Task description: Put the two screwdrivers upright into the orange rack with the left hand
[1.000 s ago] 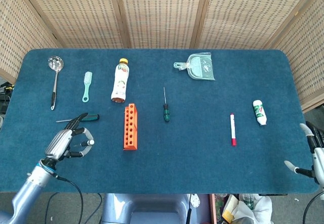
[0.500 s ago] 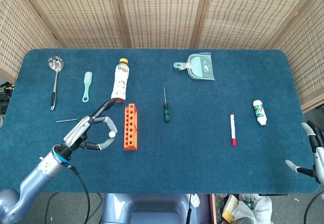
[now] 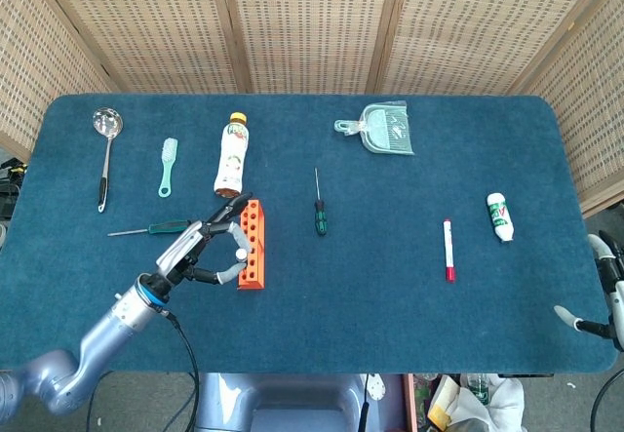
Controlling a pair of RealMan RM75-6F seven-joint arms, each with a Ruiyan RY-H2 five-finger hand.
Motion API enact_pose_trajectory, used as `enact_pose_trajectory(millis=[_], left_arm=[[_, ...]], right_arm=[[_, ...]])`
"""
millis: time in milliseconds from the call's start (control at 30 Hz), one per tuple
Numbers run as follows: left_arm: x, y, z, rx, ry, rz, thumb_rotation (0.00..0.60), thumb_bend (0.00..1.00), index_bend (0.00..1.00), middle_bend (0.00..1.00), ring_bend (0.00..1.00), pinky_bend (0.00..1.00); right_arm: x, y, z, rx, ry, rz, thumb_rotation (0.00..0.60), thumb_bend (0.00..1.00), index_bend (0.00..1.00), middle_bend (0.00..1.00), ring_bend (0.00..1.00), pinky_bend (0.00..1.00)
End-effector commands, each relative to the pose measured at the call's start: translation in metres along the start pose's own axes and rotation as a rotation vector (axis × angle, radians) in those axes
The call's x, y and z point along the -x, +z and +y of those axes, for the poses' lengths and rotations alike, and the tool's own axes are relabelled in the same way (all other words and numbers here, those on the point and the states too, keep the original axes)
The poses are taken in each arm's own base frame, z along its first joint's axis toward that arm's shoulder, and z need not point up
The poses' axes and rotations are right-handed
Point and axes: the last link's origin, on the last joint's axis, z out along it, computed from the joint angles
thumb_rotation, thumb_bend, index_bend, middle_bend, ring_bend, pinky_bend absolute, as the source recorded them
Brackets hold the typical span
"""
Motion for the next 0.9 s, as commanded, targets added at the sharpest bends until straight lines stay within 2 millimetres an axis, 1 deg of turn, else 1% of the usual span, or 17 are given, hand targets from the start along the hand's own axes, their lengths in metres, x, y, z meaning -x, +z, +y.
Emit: enact_pose_trajectory(millis=[33,433,900], left_arm=[[0.001,0.003,-0.003,-0.007,-0.024,0.000,0.600,0.48,0.69,0.00,0.00,0.00],[0.004,0.010,-0.017,-0.025,-0.034,0.006,0.600,0.49,0.69,0.00,0.00,0.00],[0.011,0.018,-0.026,-0.042,-0.060,-0.020,0.600,0.49,0.69,0.00,0.00,0.00]], right_arm=[[-0.001,0.000,0.001,0.002,0.004,0.001,0.600,0.00,0.00,0.00,0.00,0.00],[-0.002,0.001,0.002,0.006,0.010,-0.001,0.600,0.00,0.00,0.00,0.00,0.00],[-0.002,0.004,0.005,0.022,0.010,-0.001,0.600,0.00,0.00,0.00,0.00,0.00]])
